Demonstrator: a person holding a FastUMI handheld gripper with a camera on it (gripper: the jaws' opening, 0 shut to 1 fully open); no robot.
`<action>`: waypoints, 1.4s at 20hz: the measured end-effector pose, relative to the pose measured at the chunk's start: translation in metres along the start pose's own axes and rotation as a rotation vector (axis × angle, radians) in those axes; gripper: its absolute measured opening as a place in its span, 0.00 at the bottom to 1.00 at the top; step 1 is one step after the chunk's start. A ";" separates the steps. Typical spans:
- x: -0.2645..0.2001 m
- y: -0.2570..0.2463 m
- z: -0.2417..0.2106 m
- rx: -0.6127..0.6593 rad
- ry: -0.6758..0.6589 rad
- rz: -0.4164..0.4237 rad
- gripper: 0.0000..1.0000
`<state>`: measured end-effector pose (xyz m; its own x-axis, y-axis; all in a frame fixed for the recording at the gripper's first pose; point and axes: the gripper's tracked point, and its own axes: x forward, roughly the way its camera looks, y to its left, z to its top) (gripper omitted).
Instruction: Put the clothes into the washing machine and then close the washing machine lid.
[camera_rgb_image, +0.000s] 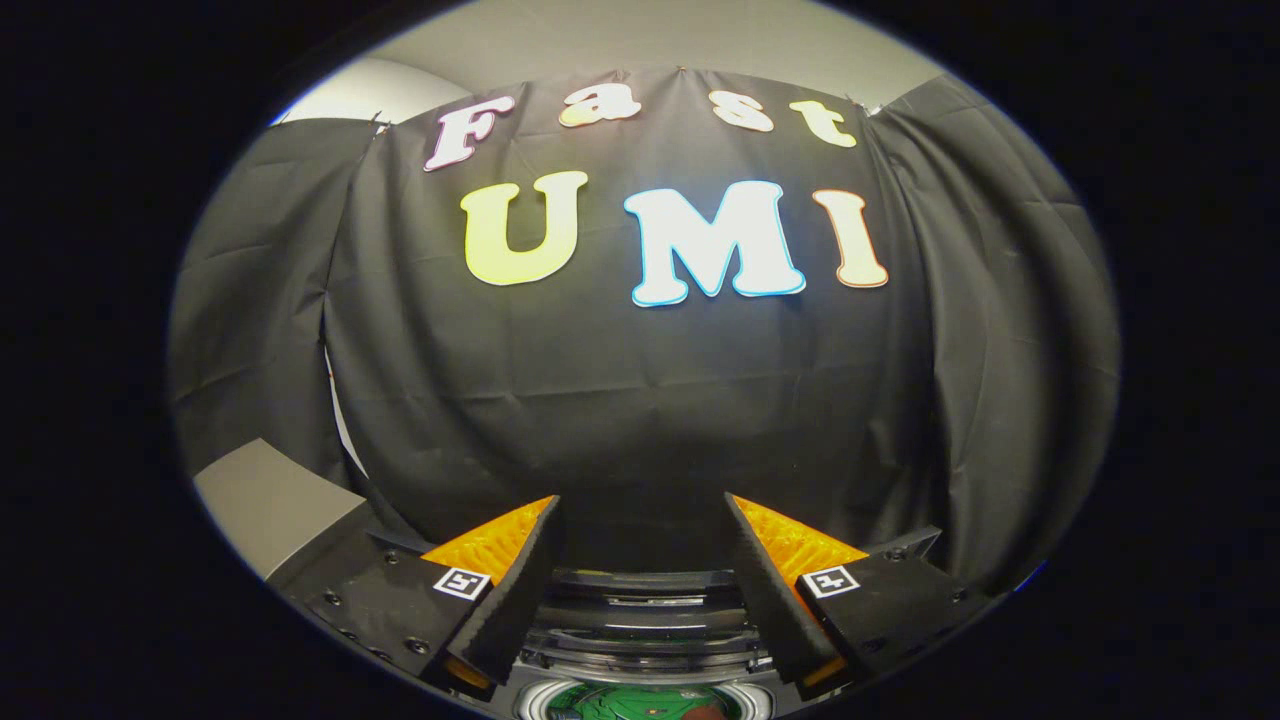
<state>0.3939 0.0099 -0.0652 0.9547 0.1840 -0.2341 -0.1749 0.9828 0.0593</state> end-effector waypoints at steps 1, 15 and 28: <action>0.004 0.001 -0.002 -0.013 0.001 -0.001 0.97; -0.003 -0.004 -0.019 0.012 0.004 -0.003 0.96; -0.050 -0.001 -0.033 0.001 -0.028 -0.010 0.96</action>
<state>0.3385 0.0007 -0.0855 0.9628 0.1734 -0.2074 -0.1648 0.9846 0.0580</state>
